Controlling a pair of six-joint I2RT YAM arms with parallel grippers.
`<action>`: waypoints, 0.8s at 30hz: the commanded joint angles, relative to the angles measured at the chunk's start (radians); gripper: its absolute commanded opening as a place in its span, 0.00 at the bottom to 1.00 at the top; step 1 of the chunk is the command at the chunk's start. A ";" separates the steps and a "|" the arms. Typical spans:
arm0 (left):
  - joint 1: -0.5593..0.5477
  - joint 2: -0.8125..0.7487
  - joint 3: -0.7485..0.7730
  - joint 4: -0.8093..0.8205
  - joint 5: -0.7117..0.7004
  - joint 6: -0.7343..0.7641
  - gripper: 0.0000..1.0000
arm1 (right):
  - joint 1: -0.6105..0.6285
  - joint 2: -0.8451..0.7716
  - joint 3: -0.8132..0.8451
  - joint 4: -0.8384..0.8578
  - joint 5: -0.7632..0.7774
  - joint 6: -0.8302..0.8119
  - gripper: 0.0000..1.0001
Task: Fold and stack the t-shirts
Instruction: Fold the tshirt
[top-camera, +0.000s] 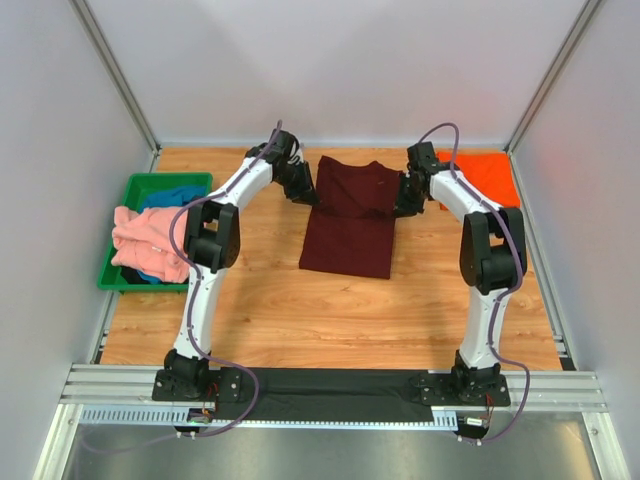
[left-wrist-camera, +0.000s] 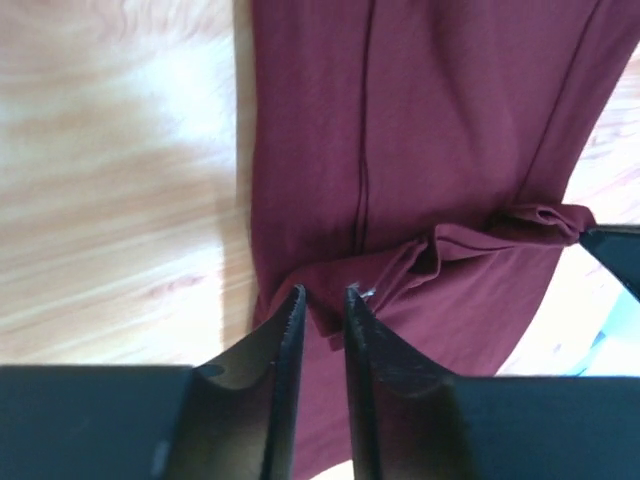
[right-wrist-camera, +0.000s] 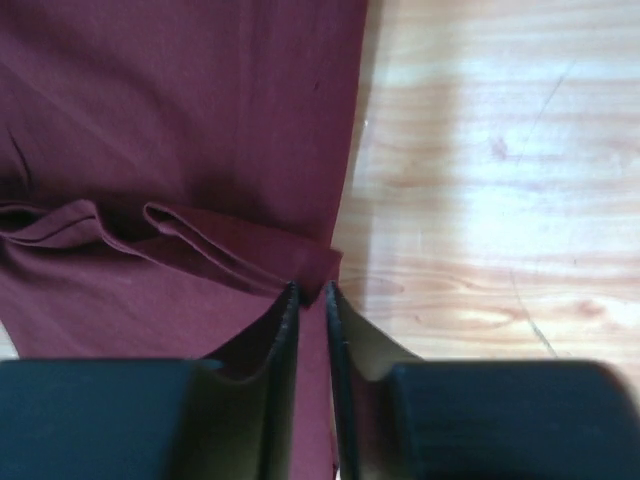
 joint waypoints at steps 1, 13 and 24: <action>0.006 -0.070 -0.001 0.065 -0.011 0.071 0.31 | -0.043 0.017 0.041 0.064 -0.122 -0.016 0.20; -0.049 -0.246 -0.227 0.143 -0.120 0.221 0.32 | -0.021 -0.120 -0.087 0.072 -0.143 -0.039 0.29; -0.049 -0.065 -0.063 0.083 -0.073 0.251 0.31 | -0.028 -0.009 -0.046 0.098 -0.145 -0.070 0.26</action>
